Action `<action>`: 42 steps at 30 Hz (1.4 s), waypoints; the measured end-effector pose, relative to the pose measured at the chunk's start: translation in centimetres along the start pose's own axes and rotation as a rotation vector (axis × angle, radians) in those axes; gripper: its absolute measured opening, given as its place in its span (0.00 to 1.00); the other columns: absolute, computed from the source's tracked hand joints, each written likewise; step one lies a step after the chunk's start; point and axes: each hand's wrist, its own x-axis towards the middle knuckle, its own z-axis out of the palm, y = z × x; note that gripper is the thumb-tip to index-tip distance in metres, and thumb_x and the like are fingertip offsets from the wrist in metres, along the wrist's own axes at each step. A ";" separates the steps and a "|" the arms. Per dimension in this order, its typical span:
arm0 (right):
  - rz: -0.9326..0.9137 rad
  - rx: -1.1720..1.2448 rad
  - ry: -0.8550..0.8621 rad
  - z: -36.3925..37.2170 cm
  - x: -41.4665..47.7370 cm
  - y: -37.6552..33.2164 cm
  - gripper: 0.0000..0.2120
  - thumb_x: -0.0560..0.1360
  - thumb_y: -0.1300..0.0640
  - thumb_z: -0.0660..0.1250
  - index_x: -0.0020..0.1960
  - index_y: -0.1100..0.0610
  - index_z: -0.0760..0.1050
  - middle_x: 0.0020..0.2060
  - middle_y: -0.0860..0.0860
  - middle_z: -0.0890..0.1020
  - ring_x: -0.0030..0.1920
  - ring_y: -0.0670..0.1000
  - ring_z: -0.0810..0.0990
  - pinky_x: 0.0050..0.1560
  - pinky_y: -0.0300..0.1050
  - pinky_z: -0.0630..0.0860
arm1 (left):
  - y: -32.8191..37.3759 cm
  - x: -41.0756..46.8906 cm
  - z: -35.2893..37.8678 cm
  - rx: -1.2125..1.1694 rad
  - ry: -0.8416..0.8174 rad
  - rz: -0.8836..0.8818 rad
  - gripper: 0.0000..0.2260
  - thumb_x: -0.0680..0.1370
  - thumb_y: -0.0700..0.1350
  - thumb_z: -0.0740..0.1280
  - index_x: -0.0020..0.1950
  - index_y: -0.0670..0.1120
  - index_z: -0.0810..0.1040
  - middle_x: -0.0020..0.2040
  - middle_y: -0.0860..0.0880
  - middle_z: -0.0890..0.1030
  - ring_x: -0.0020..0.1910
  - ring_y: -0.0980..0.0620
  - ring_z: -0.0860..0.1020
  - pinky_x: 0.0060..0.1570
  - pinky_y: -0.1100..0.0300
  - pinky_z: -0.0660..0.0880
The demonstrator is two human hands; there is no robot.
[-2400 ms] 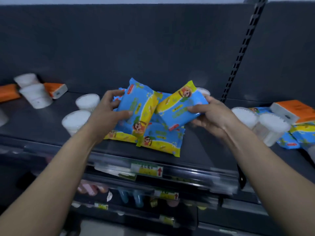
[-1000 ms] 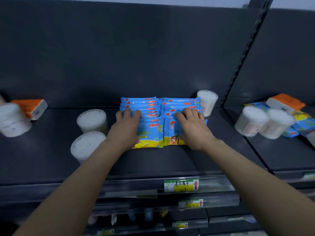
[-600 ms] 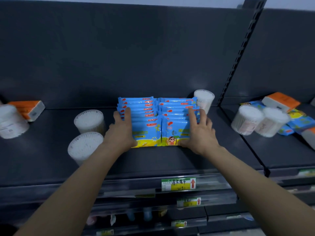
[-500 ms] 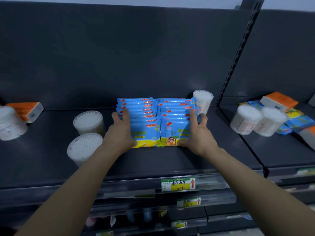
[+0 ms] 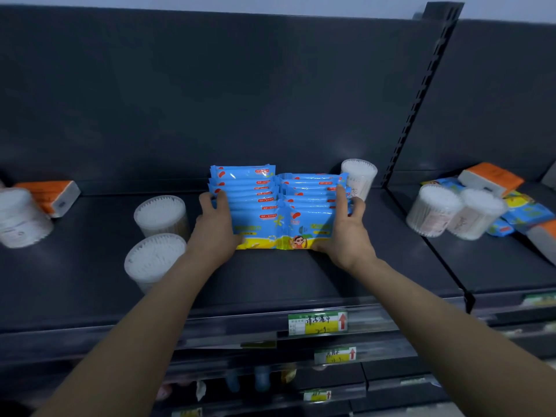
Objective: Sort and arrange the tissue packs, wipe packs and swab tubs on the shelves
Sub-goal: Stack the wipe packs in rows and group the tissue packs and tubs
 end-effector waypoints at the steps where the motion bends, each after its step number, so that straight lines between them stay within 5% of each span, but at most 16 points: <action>1: 0.000 -0.002 0.000 0.0 0.1 -0.1 0.56 0.65 0.55 0.77 0.76 0.50 0.39 0.71 0.56 0.49 0.60 0.60 0.74 0.56 0.49 0.74 | 0.1 0.0 0.0 -0.014 0.009 -0.004 0.40 0.71 0.41 0.72 0.75 0.41 0.50 0.70 0.42 0.53 0.55 0.35 0.73 0.52 0.48 0.72; 10: -0.057 0.016 0.046 0.1 0.6 0.3 0.51 0.64 0.56 0.77 0.75 0.52 0.46 0.70 0.54 0.53 0.62 0.59 0.71 0.55 0.51 0.75 | 0.4 0.8 0.2 0.027 0.025 -0.014 0.41 0.69 0.43 0.73 0.75 0.42 0.51 0.73 0.43 0.51 0.59 0.34 0.68 0.53 0.43 0.72; 15: -0.071 0.108 0.008 -0.3 0.3 0.7 0.55 0.65 0.58 0.77 0.76 0.52 0.41 0.71 0.54 0.50 0.62 0.56 0.71 0.57 0.44 0.71 | 0.4 0.3 0.0 0.158 0.021 0.005 0.47 0.67 0.51 0.76 0.75 0.43 0.50 0.74 0.42 0.48 0.71 0.35 0.53 0.63 0.39 0.65; 23: 0.022 0.326 -0.049 -1.2 0.0 1.7 0.57 0.65 0.60 0.77 0.76 0.49 0.38 0.70 0.52 0.55 0.66 0.51 0.67 0.59 0.37 0.63 | 1.6 -0.5 0.1 0.331 0.116 0.171 0.45 0.69 0.58 0.72 0.76 0.43 0.51 0.75 0.41 0.50 0.74 0.36 0.45 0.71 0.42 0.44; 29: -0.025 0.366 0.047 -3.6 1.1 2.7 0.34 0.72 0.65 0.64 0.75 0.54 0.55 0.69 0.51 0.65 0.67 0.48 0.67 0.67 0.45 0.66 | 6.5 0.7 1.2 -0.018 0.059 0.490 0.39 0.68 0.53 0.74 0.73 0.43 0.61 0.71 0.46 0.63 0.71 0.47 0.59 0.70 0.57 0.50; 33: -0.029 0.204 0.191 -5.4 5.0 4.4 0.25 0.74 0.62 0.64 0.70 0.60 0.65 0.68 0.55 0.69 0.69 0.54 0.67 0.68 0.43 0.61 | 8.4 2.4 2.1 0.077 -0.094 0.526 0.42 0.67 0.56 0.74 0.74 0.46 0.58 0.71 0.49 0.62 0.72 0.50 0.58 0.70 0.58 0.47; 42: 0.025 0.067 -0.069 -6.8 13.5 6.0 0.41 0.70 0.46 0.72 0.75 0.59 0.56 0.73 0.57 0.61 0.72 0.59 0.59 0.70 0.54 0.61 | 10.6 5.0 2.5 0.318 -0.280 0.372 0.49 0.64 0.56 0.75 0.76 0.51 0.49 0.76 0.50 0.50 0.75 0.53 0.46 0.72 0.53 0.36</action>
